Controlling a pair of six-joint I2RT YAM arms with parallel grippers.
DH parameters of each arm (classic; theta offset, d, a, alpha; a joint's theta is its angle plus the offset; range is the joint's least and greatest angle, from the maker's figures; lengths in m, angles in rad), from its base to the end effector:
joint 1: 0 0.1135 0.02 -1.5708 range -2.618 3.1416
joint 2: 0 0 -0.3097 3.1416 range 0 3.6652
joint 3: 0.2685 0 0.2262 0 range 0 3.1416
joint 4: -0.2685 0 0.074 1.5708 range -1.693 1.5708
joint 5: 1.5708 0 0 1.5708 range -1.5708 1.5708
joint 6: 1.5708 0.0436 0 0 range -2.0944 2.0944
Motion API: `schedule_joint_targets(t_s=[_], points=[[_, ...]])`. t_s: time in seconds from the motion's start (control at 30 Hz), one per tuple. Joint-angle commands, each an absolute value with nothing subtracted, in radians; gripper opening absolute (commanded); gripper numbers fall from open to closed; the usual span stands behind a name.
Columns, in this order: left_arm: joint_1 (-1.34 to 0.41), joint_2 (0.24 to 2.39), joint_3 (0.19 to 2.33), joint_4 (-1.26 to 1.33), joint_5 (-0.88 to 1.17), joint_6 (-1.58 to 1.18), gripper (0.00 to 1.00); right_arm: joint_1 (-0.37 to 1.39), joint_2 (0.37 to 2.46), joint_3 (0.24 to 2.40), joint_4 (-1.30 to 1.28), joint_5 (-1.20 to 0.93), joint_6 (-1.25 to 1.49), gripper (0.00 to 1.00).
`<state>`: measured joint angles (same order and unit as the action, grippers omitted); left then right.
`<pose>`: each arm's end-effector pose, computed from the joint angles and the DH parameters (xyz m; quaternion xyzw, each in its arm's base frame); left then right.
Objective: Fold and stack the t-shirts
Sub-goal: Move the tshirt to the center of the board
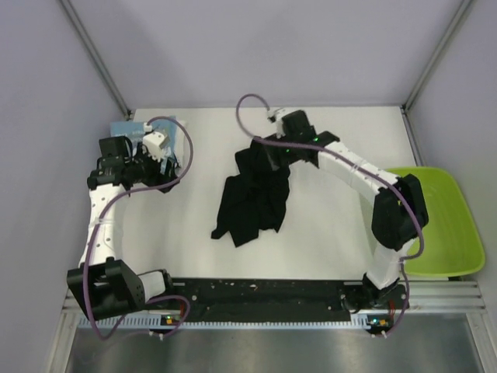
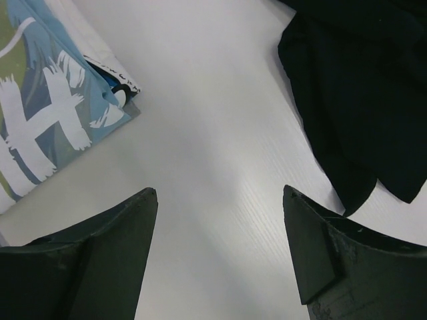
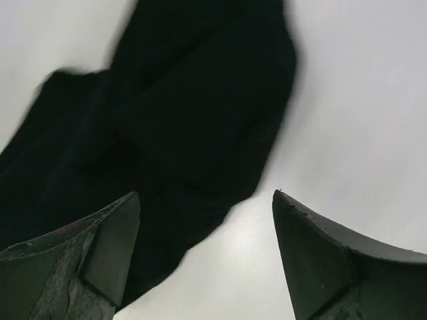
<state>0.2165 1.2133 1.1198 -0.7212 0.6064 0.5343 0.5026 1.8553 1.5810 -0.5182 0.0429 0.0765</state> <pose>0.2102 0.0208 0.3631 0.2492 0.8584 -0.1290 0.4295 0.3652 0.1986 0.3257 -0.1876 0.9058 0.0893 0.3692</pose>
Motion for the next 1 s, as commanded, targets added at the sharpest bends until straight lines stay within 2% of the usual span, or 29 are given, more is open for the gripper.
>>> schedule_joint_targets(t_s=[0.0, 0.07, 0.23, 0.4, 0.43, 0.47, 0.5, 0.57, 0.6, 0.73, 0.9, 0.93, 0.97], points=[[0.219, 1.204, 1.101, -0.719, 0.652, 0.523, 0.8, 0.744, 1.686, 1.37, -0.394, -0.092, -0.129, 0.79], [0.221, 1.203, 1.092, -0.712, 0.643, 0.515, 0.8, 0.829, 1.678, 1.298, -0.377, -0.155, -0.164, 0.79], [0.221, 1.201, 1.08, -0.709, 0.577, 0.511, 0.8, 1.018, 1.759, 1.235, -0.379, -0.069, -0.181, 0.79], [0.222, 1.2, 1.089, -0.739, 0.549, 0.525, 0.8, 1.086, 1.874, 1.207, -0.388, 0.031, -0.183, 0.78], [0.221, 1.195, 1.088, -0.742, 0.549, 0.528, 0.8, 1.088, 1.897, 1.213, -0.4, 0.046, -0.172, 0.73], [0.222, 1.192, 1.089, -0.745, 0.554, 0.529, 0.8, 1.088, 1.908, 1.221, -0.413, 0.057, -0.163, 0.59], [0.222, 1.187, 1.091, -0.747, 0.557, 0.535, 0.8, 1.088, 1.91, 1.224, -0.42, 0.07, -0.158, 0.38], [0.222, 1.18, 1.1, -0.756, 0.574, 0.541, 0.8, 1.085, 1.882, 1.22, -0.417, 0.084, -0.146, 0.08], [0.222, 1.178, 1.104, -0.764, 0.593, 0.545, 0.8, 1.086, 1.858, 1.221, -0.416, 0.095, -0.146, 0.0], [0.212, 1.177, 1.134, -0.77, 0.751, 0.516, 0.79, 1.066, 1.72, 1.287, -0.414, 0.11, -0.135, 0.0], [0.065, 1.157, 1.248, -0.856, 0.866, 0.552, 0.8, 0.988, 1.557, 1.463, -0.414, -0.039, -0.112, 0.0], [0.037, 1.144, 1.288, -0.898, 0.912, 0.577, 0.82, 0.964, 1.543, 1.492, -0.413, -0.085, -0.103, 0.0], [0.016, 1.131, 1.32, -0.932, 0.981, 0.616, 0.99, 0.947, 1.533, 1.523, -0.413, -0.119, -0.094, 0.0]])
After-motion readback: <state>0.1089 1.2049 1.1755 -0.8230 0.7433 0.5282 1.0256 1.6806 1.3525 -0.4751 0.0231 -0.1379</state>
